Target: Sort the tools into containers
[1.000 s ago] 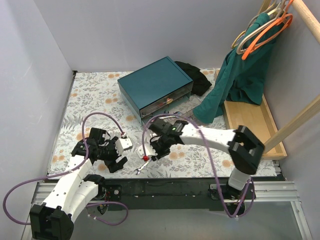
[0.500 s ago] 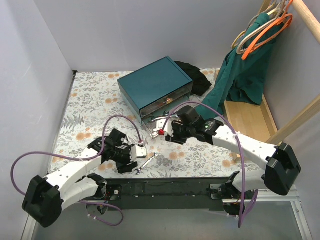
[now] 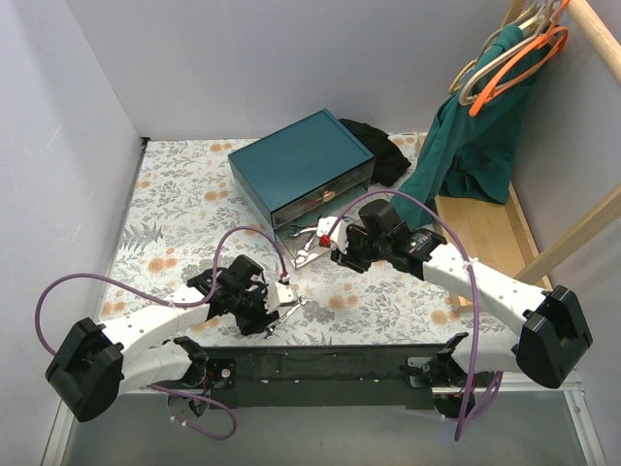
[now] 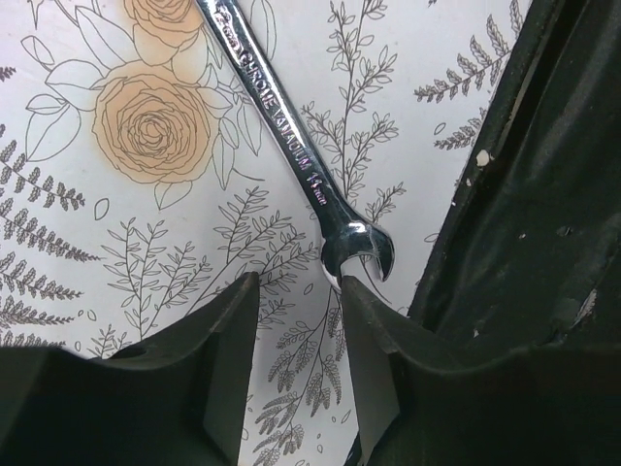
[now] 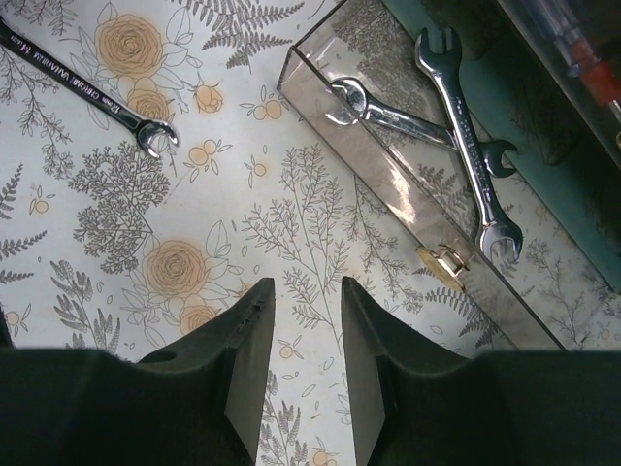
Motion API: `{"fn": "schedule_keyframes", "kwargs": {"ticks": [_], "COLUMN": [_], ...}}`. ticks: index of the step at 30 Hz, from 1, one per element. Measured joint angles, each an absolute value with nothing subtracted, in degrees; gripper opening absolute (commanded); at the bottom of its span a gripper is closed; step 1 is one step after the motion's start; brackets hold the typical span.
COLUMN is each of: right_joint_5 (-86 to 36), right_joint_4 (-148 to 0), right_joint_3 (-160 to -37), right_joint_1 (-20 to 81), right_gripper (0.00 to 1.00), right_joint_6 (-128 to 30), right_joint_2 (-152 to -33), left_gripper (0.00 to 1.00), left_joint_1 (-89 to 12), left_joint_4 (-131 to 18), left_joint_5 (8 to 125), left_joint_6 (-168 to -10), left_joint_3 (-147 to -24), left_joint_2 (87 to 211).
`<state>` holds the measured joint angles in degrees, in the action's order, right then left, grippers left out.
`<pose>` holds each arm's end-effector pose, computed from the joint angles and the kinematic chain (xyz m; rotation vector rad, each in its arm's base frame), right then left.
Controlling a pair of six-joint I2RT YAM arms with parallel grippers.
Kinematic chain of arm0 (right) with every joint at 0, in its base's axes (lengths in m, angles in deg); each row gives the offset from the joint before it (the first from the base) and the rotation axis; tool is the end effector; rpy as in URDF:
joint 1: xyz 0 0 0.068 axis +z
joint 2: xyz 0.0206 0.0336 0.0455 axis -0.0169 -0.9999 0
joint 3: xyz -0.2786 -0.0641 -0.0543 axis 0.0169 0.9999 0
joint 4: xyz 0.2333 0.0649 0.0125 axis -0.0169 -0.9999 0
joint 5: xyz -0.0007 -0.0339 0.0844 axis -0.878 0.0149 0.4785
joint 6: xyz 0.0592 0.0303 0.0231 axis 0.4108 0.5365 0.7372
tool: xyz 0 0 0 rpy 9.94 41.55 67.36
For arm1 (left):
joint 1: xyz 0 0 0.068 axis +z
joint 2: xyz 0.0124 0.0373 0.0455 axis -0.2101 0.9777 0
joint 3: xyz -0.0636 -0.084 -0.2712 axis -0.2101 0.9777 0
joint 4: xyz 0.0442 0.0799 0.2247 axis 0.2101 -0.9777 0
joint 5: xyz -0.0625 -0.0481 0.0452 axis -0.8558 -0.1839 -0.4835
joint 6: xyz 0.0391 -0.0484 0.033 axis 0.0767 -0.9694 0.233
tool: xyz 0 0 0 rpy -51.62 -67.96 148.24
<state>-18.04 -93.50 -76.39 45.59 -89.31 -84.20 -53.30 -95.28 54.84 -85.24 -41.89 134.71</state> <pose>0.1812 0.1997 0.2817 -1.5332 1.6740 0.3981 0.1004 -0.1136 0.1702 0.9223 2.7262 -0.6732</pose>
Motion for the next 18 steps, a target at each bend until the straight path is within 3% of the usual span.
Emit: {"fn": "schedule_keyframes", "kwargs": {"ticks": [18], "right_joint_5": [-18.2], "right_joint_4": [-91.0], "right_joint_3": [-73.0], "right_joint_1": [44.3], "right_gripper": [0.42], "right_joint_6": [-89.3], "right_joint_2": [-82.0], "left_gripper": [0.37], "left_joint_1": [-56.1], "left_joint_4": [-96.4], "left_joint_5": [55.3], "left_joint_6": [-91.8], "left_joint_3": [-43.7], "left_joint_2": [137.1]}}
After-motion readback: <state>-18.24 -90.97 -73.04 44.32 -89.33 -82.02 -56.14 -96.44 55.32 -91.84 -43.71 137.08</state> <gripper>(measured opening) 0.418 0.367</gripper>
